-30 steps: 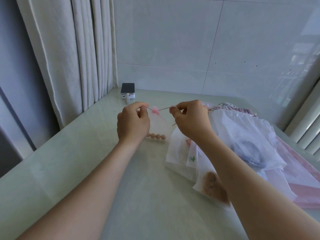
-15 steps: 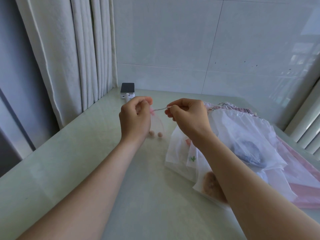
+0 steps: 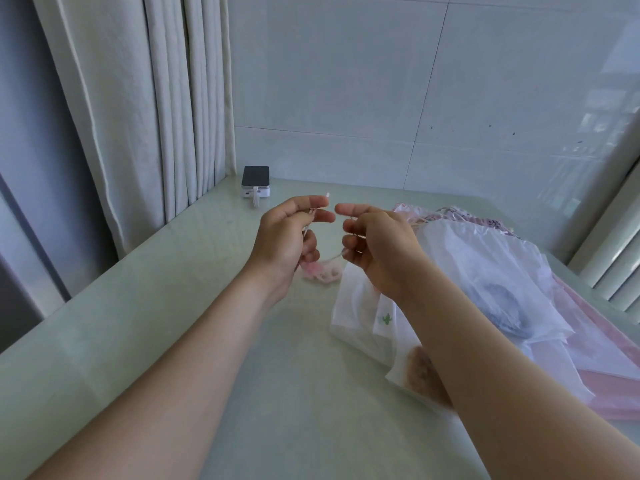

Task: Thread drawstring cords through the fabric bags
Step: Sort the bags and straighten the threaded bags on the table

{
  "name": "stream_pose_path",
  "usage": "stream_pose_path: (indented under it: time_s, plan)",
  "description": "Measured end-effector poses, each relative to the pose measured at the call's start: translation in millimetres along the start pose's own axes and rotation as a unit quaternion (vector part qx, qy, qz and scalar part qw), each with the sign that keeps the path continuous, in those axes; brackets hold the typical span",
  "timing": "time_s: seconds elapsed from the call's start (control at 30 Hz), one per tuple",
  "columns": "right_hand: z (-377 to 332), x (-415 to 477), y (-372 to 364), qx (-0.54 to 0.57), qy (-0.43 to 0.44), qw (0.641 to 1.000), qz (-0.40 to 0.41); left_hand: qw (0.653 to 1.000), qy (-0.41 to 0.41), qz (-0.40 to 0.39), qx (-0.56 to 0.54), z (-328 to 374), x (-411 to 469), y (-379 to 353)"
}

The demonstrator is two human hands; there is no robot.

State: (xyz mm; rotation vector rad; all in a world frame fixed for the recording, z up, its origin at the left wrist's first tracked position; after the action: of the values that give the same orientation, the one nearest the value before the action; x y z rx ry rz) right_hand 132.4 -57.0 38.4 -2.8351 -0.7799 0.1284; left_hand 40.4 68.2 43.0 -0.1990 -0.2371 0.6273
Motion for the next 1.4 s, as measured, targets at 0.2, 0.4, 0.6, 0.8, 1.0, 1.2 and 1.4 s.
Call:
stream_pose_path:
  time_s: [0.2,0.4,0.6,0.8,1.0,1.2,1.4]
  plan:
    - [14.4,0.9,-5.6,-0.146,-0.045,0.988,-0.017,0.998,0.019,-0.028,0.058,-5.2,-1.0,-6.9]
    - [-5.4,-4.0,-7.8,-0.150,0.061,0.986,-0.035,0.992,0.019,-0.041,0.119,-7.5,-1.4,-9.8]
    - [-10.2,1.0,3.8,-0.156,0.110,0.981,0.035,0.984,0.044,-0.027,0.168,-13.8,-1.4,-5.5]
    - [-1.7,4.6,17.0,-0.111,0.068,0.988,0.087,0.981,0.054,-0.028,0.186,-21.3,0.4,-2.9]
    - [-3.1,3.6,24.6,-0.086,0.049,0.986,0.131,0.970,0.076,-0.043,0.226,-30.9,1.3,1.0]
    - [-25.6,-0.1,0.5,-0.228,0.183,0.956,0.029,0.950,0.075,-0.134,0.272,-31.1,-10.2,-16.0]
    - [-27.2,-1.6,4.2,-0.181,0.186,0.966,0.007,0.949,0.048,-0.157,0.269,-22.5,-12.4,-24.8]
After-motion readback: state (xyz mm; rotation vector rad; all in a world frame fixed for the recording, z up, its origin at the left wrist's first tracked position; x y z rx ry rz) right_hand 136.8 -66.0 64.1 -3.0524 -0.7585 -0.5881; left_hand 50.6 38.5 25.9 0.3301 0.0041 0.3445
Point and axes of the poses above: each hand's wrist, its own x-axis towards the middle knuckle, its own y-axis out of the back of the hand, z = x × y, the point moved 10 cm from there along x, towards the middle knuckle, and after that the axes turned 1 degree about y, right-handed, at the moved point
